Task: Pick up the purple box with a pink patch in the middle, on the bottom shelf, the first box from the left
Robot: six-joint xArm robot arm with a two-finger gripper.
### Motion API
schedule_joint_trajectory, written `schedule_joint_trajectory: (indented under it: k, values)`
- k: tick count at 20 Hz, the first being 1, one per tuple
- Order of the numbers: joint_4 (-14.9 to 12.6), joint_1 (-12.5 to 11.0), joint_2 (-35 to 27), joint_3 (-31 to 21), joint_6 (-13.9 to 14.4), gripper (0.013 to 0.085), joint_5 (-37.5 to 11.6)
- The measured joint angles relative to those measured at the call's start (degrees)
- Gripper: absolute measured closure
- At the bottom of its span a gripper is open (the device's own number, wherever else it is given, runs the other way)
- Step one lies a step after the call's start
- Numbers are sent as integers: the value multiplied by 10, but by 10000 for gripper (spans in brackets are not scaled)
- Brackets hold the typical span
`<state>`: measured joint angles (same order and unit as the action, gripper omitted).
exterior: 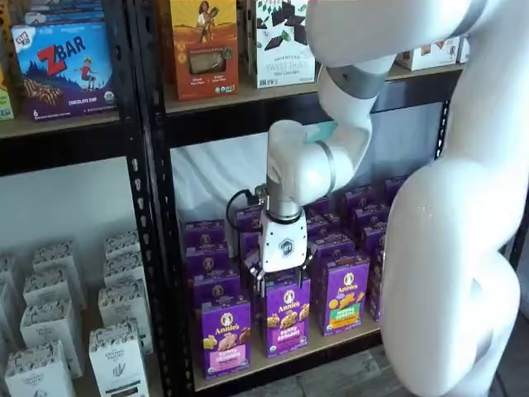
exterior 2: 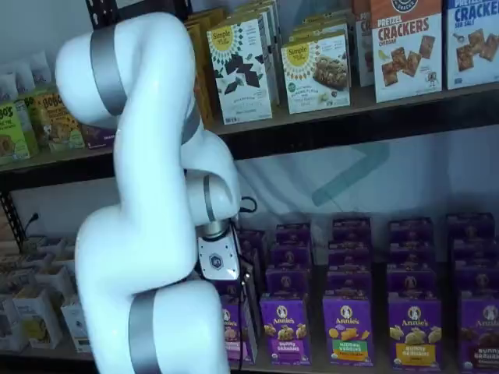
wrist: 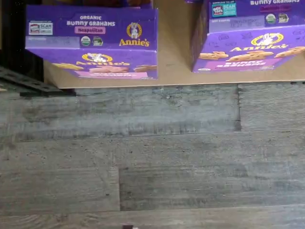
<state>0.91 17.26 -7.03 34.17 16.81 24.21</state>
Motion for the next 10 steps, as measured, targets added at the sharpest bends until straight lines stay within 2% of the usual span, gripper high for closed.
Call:
schedule_joint_trajectory:
  k: [10]
  values:
    - [8, 3, -86, 58, -6, 130, -32]
